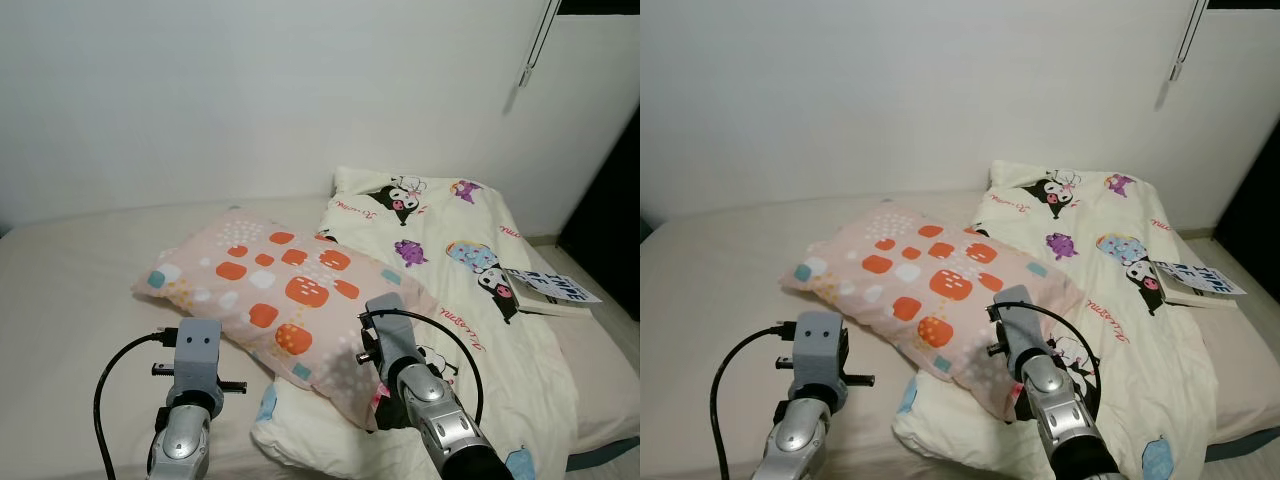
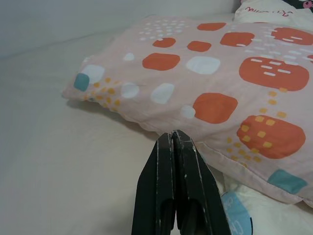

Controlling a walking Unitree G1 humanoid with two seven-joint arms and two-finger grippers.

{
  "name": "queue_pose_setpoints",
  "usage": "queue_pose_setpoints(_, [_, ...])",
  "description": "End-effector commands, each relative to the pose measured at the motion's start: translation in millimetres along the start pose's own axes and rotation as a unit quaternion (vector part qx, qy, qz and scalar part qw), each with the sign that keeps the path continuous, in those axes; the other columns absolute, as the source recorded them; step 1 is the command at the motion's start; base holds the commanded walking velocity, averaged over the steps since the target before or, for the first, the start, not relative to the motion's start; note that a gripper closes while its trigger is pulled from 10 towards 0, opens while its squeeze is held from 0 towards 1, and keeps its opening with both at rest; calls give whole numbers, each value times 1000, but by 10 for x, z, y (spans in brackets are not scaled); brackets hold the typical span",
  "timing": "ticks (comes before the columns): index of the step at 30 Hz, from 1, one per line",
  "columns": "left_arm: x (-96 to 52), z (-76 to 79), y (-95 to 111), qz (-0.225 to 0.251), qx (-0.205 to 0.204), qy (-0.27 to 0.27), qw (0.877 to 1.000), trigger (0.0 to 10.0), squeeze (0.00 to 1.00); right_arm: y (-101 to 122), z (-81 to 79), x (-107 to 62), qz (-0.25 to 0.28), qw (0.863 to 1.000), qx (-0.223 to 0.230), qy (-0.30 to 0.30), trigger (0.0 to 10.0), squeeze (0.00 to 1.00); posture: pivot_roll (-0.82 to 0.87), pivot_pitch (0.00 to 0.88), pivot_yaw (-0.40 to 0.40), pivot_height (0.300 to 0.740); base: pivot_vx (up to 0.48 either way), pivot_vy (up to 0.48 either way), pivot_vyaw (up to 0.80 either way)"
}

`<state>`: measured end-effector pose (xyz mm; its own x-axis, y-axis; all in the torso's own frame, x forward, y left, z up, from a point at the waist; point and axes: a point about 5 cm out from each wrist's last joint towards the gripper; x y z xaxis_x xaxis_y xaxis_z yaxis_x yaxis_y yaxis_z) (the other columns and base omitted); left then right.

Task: Clean up the room

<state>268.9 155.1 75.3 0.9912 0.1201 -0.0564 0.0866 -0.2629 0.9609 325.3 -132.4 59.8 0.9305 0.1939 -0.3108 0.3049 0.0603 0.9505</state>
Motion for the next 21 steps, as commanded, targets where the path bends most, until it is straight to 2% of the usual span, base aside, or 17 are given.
queue_pose_setpoints(1, [-6, -8, -5, -5, 6, -3, 1000, 10000, 0, -8, 3, -4, 0, 1000, 21, 2, 10000, 0, -55, 94, -18, 740, 0, 0, 0])
queue_pose_setpoints(8, [-39, 41, -6, 5, 3, -39, 999, 10000, 0, 39, 70, -4, 14, 999, 42, -13, 10000, 0, -58, 96, -17, 726, 0, 0, 0])
queue_pose_setpoints(21, [-56, 55, -2, 8, -6, -51, 999, 10000, 0, 51, 98, -8, 20, 999, 43, -14, 10000, 0, -55, 101, -13, 691, 0, 0, 0])
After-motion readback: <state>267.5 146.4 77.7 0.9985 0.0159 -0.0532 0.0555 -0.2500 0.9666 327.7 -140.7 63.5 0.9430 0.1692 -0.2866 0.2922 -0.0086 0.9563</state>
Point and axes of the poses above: a point about 5 cm out from each wrist's last joint towards the gripper, its own x axis pointing out of the wrist towards the gripper, its own y axis along the axis of the wrist's last joint, z = x × y, and after that the axes turned 10 degrees about x, right-handed
